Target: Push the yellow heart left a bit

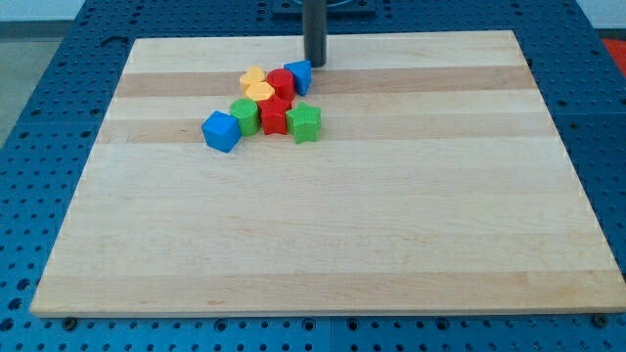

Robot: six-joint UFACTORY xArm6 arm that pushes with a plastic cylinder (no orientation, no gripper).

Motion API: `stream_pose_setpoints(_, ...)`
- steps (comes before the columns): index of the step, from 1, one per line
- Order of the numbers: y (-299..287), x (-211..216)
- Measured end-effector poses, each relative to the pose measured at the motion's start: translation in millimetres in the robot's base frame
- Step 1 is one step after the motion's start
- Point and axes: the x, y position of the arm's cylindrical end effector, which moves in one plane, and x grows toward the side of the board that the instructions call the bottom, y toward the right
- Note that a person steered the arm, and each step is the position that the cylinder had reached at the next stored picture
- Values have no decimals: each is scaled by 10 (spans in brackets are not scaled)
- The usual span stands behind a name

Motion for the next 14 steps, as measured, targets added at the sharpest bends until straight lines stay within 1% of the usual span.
stream_pose_setpoints(1, -407, 103)
stream_pose_setpoints(2, -674, 270)
stream_pose_setpoints(5, -1043, 363)
stream_pose_setpoints(8, -1013, 415)
stream_pose_setpoints(9, -1054, 294)
stream_pose_setpoints(10, -1144, 294)
stream_pose_setpoints(12, -1144, 304)
stream_pose_setpoints(14, -1144, 403)
